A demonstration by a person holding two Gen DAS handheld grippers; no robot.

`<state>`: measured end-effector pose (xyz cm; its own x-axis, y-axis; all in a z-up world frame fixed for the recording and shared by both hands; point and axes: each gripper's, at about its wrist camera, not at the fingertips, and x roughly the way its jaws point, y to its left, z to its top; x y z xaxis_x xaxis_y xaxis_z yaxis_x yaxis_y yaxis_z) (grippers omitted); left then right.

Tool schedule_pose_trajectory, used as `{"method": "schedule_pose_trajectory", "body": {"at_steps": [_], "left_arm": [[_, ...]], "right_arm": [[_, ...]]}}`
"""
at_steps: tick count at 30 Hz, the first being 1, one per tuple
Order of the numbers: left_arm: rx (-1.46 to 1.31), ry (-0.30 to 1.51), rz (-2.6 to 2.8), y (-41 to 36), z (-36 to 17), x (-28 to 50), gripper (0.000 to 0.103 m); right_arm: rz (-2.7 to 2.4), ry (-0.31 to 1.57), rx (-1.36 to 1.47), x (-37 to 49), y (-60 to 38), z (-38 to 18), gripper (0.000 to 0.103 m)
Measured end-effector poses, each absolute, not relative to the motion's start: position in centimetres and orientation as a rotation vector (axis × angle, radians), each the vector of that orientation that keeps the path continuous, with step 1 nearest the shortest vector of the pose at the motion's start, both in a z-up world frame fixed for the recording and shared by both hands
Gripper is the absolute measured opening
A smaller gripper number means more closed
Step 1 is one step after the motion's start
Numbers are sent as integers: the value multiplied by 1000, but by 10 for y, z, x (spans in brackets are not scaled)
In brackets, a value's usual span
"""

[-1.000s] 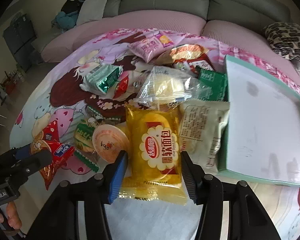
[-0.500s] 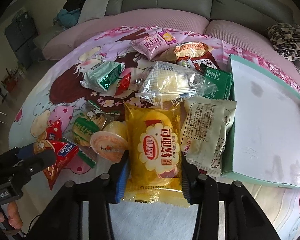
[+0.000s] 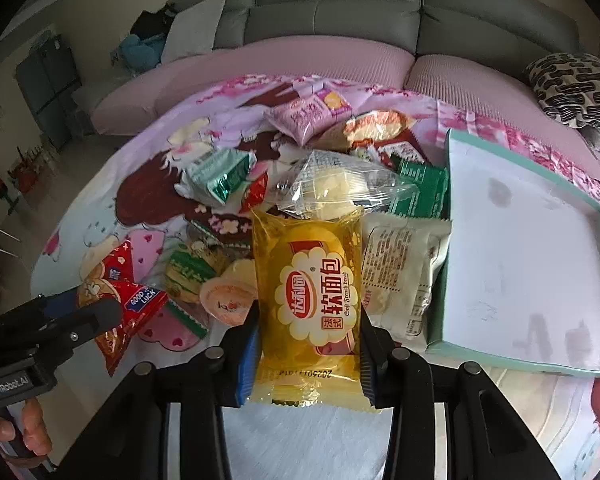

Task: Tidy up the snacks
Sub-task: 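Carry the red bag and yellow bread bag over the teal box with both grippers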

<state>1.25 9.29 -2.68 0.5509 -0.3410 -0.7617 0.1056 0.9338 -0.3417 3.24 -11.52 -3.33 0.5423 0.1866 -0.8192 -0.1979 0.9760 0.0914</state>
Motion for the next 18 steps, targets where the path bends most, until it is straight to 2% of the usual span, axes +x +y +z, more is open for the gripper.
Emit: {"method": "schedule_pose_trajectory", "body": {"at_steps": [18], "left_arm": [[-166,864,-350,31,50,38,69]], "right_arm": [[118,874,53,32,-159,20,43]]}}
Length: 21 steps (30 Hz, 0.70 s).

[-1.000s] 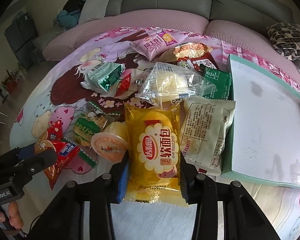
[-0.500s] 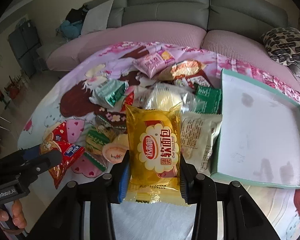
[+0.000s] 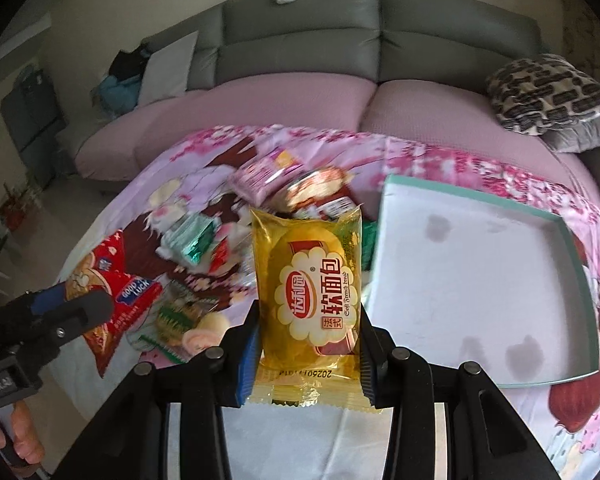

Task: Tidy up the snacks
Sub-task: 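Carry the red bag and yellow bread bag over the teal box with both grippers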

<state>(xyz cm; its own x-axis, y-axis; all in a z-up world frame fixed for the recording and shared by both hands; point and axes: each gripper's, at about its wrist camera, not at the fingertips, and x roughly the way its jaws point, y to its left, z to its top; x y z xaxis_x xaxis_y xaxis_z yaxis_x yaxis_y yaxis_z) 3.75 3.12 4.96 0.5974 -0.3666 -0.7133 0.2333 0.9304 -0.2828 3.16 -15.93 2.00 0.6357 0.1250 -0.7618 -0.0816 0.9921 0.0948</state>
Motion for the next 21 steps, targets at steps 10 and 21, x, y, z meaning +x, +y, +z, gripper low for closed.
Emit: {"method": "schedule_pose_trajectory", "body": {"at_steps": [10,21], "left_arm": [[-163,843,-450,-37,81,78,69],[-142,882,-527,-128,74,117,69]], "right_arm": [[-115,837,142,37,-235,29,43],[-327,839,258,50,-326,23,43]]}}
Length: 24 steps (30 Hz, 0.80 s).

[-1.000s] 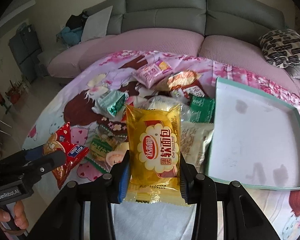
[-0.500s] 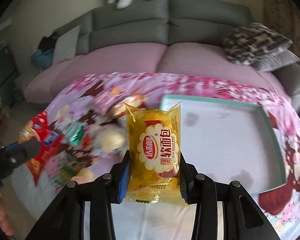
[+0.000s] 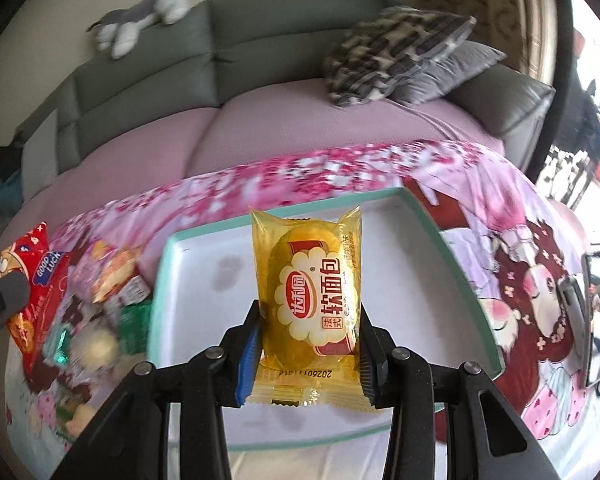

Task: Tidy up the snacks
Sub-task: 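Carry the red bag and yellow bread bag over the teal box with both grippers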

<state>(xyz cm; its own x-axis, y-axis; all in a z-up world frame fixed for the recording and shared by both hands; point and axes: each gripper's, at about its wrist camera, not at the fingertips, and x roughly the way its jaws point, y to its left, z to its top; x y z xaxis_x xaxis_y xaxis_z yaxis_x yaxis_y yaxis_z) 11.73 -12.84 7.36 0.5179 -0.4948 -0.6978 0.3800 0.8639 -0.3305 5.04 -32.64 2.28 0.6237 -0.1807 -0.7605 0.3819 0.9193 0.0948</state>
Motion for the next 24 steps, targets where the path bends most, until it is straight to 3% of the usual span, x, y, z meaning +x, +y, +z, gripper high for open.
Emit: {"method": "schedule_pose_trajectory", "body": {"at_steps": [24], "left_arm": [[-70,972,-457,-219,-17,185,69]], "right_arm": [[-442,903,282,99,-397,-31,43]]}}
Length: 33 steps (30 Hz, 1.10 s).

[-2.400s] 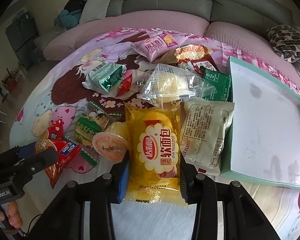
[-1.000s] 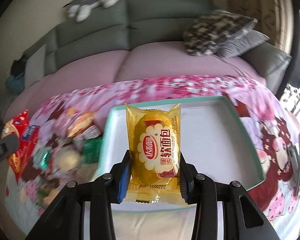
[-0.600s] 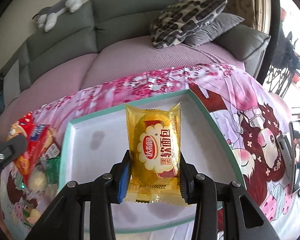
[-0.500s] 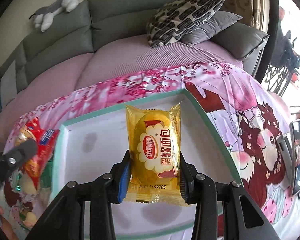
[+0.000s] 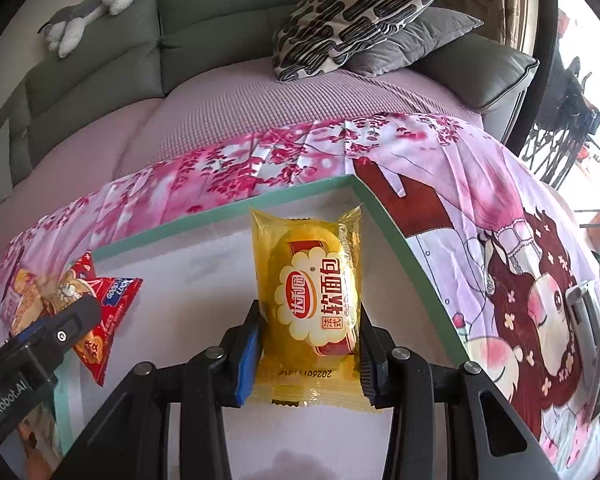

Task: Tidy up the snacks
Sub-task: 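Carry the red bag and yellow bread bag over the teal box with both grippers, then open the right gripper over the box while the left gripper releases the red bag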

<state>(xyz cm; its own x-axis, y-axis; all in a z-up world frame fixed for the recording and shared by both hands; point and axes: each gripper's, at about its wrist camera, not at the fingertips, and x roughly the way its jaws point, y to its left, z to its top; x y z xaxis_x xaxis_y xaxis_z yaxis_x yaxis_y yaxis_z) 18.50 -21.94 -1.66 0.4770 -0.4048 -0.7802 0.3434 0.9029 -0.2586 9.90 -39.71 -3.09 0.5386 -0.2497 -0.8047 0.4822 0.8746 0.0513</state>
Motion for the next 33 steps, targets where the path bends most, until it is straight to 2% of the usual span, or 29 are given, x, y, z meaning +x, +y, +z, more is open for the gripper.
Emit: {"method": "schedule_pose_trajectory", "body": {"at_steps": [6,15,17,19,22,23,25,28,33], "left_arm": [[-76,979,-440,-224,-20,194,69],[-68,994,-432,-225,-12,186,77],[-61,973,-423,-224,-6,181,80],[-49,967,-411,-224,-2,178,80],[-7,961,-342,-220,1,175,81],[3,960,-316,-218,2,175,88],[18,952,-274,-214,2,175,98],[46,930,-223,-207,2,175,99],[64,919,-181,-199,0,175,100]], "right_arm": [[-450,905,281,106,-403,-35,43],[-443,898,265,102,-404,-33,45],[-446,896,263,100,-403,-32,52],[-445,885,270,97,-402,-29,63],[-435,885,249,96,-397,-26,66],[-435,888,246,96,-396,-26,68],[-434,892,248,95,-395,-26,78],[-425,891,254,95,-394,-27,85],[-420,896,254,96,-393,-30,88]]}}
